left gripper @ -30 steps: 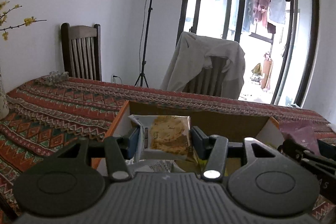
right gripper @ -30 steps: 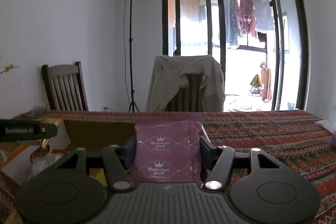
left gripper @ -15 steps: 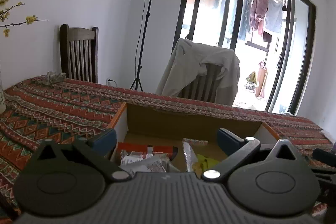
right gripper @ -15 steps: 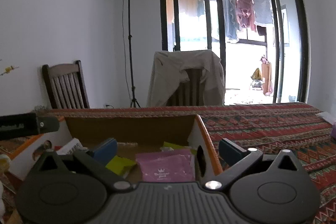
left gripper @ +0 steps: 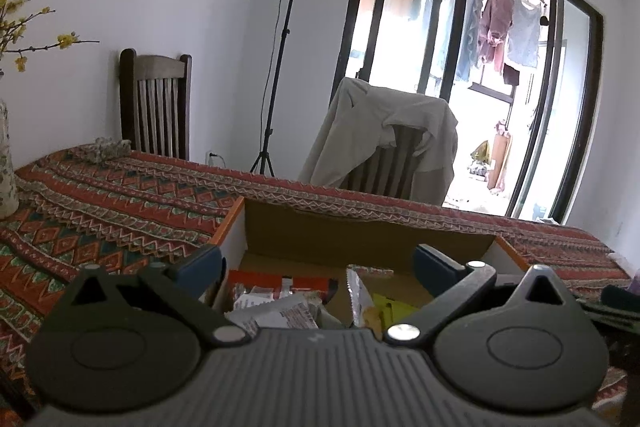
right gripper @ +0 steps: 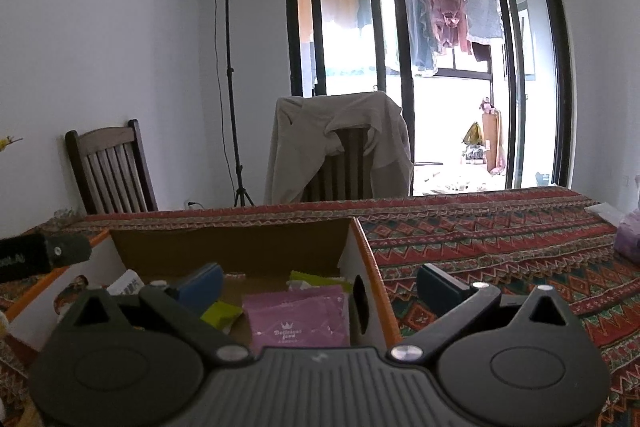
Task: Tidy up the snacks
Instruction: 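Move both tools back toward the snack pile, then grasp a white wrapper with the right gripper while the left grasps a pink packet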
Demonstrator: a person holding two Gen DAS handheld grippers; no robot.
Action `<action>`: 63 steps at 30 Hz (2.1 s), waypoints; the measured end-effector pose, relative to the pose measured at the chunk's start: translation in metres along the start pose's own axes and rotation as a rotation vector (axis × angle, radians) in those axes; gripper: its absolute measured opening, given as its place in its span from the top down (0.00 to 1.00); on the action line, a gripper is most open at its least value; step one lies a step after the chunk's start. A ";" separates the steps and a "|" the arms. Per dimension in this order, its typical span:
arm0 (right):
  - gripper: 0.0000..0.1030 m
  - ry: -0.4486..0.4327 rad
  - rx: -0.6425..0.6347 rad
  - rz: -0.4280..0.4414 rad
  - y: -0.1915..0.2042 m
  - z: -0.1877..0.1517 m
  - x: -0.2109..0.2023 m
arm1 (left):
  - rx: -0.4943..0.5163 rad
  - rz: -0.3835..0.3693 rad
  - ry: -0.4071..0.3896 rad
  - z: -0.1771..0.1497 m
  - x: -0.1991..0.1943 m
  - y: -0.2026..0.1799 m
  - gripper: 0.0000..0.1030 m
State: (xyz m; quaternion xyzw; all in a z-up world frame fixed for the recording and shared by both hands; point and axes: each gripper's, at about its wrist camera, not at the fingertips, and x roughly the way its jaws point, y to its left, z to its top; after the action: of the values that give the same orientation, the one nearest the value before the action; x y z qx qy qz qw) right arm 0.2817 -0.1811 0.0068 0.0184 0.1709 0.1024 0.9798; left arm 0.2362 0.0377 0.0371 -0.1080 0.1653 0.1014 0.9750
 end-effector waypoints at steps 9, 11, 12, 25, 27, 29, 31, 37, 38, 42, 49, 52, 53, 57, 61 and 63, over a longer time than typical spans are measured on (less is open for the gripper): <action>0.00 -0.010 0.002 0.004 -0.002 0.001 -0.002 | -0.001 -0.019 -0.035 0.015 -0.044 0.001 0.00; 0.00 -0.015 0.002 0.007 -0.003 0.002 -0.006 | 0.003 -0.017 -0.023 0.013 -0.051 0.005 0.00; 0.00 -0.019 0.000 0.009 -0.002 0.003 -0.008 | 0.008 -0.016 -0.018 0.011 -0.055 0.007 0.00; 0.00 -0.066 -0.038 0.064 -0.002 0.006 -0.084 | 0.035 0.024 0.037 -0.021 -0.105 0.046 0.00; 0.00 -0.054 -0.050 0.076 -0.002 0.000 -0.094 | 0.044 0.026 0.050 -0.030 -0.112 0.050 0.00; 0.00 -0.038 -0.060 0.080 -0.001 -0.008 -0.104 | 0.051 0.028 0.066 -0.037 -0.117 0.055 0.00; 0.00 -0.021 -0.062 0.085 0.000 -0.016 -0.112 | 0.053 0.031 0.087 -0.046 -0.123 0.059 0.00; 0.00 0.058 -0.040 0.115 0.000 -0.044 -0.136 | 0.072 0.038 0.155 -0.070 -0.136 0.067 0.00; 0.00 0.069 -0.039 0.127 0.000 -0.050 -0.140 | 0.072 0.036 0.163 -0.075 -0.139 0.069 0.00; 0.00 0.111 -0.041 0.132 0.003 -0.072 -0.155 | 0.066 0.033 0.175 -0.088 -0.150 0.075 0.00; 0.00 0.190 -0.058 0.163 0.018 -0.094 -0.168 | 0.068 0.038 0.195 -0.103 -0.162 0.089 0.00; 0.00 0.220 -0.061 0.175 0.029 -0.095 -0.168 | 0.057 0.037 0.198 -0.105 -0.163 0.097 0.00; 0.00 0.229 -0.063 0.179 0.034 -0.096 -0.167 | 0.058 0.036 0.196 -0.105 -0.164 0.099 0.00; 0.00 0.263 -0.077 0.200 0.053 -0.096 -0.161 | 0.084 0.040 0.191 -0.107 -0.161 0.105 0.00; 0.00 0.294 -0.080 0.210 0.072 -0.096 -0.151 | 0.057 0.002 0.193 -0.109 -0.163 0.114 0.00; 0.00 0.306 -0.090 0.207 0.082 -0.095 -0.146 | 0.054 0.002 0.203 -0.111 -0.162 0.115 0.00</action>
State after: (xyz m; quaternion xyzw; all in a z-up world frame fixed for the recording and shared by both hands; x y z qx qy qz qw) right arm 0.0989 -0.1312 -0.0285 -0.0236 0.3104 0.2119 0.9264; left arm 0.0263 0.0944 -0.0300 -0.0913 0.2662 0.0863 0.9557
